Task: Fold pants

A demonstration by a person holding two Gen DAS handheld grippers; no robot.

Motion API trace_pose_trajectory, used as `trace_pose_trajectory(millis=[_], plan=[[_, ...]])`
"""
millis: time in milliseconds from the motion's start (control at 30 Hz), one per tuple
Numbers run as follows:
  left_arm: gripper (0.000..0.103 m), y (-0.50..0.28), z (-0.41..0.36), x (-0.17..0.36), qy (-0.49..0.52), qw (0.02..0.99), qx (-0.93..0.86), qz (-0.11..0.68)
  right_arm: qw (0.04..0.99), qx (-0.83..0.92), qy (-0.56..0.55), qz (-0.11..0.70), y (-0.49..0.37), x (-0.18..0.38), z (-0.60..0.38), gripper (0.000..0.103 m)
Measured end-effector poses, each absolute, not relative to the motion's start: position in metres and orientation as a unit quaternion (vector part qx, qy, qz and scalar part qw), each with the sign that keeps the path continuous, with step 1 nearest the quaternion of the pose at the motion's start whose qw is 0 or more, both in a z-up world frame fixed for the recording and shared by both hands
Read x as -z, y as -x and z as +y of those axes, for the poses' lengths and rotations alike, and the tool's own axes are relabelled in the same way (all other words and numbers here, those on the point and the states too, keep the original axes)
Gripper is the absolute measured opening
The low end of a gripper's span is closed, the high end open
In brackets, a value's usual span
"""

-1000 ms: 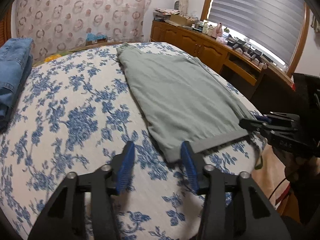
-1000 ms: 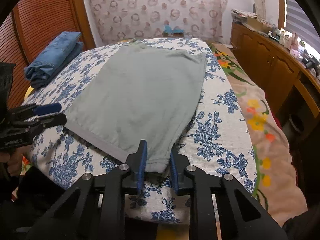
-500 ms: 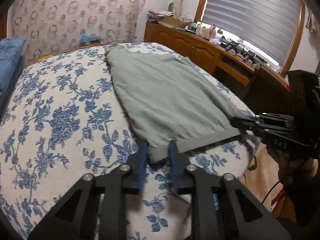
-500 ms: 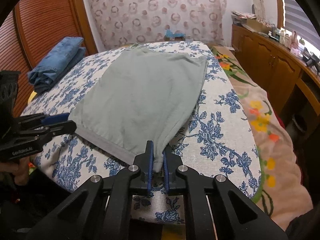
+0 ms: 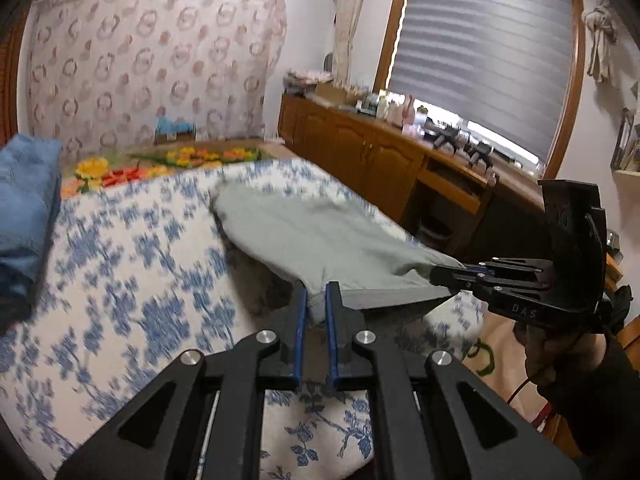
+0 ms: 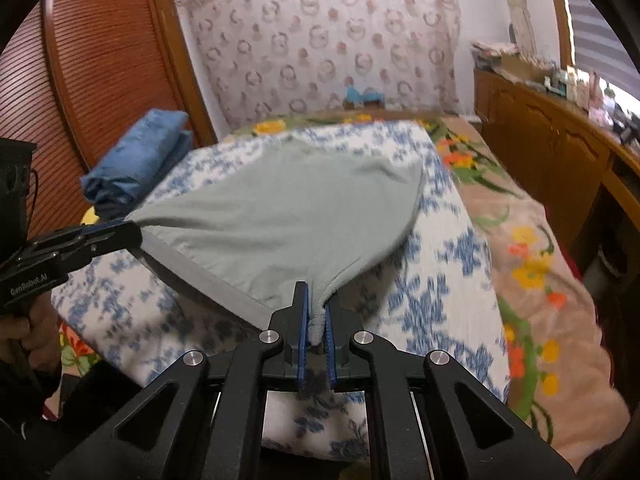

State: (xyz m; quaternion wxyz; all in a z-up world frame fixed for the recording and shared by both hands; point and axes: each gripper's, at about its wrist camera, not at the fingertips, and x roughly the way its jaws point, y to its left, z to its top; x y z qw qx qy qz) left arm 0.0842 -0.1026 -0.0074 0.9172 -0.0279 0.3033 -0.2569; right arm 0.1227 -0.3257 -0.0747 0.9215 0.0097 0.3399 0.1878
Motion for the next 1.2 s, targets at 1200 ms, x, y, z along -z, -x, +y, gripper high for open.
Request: trace_pose_trajectory(millis=[1200], plan=[[0.005,-0.118,0.001,0.015,0.064,0.939,0.174,0.291,0.9,-0.295,0.043,0.319,-0.174,0.041,-0.222,0.004]])
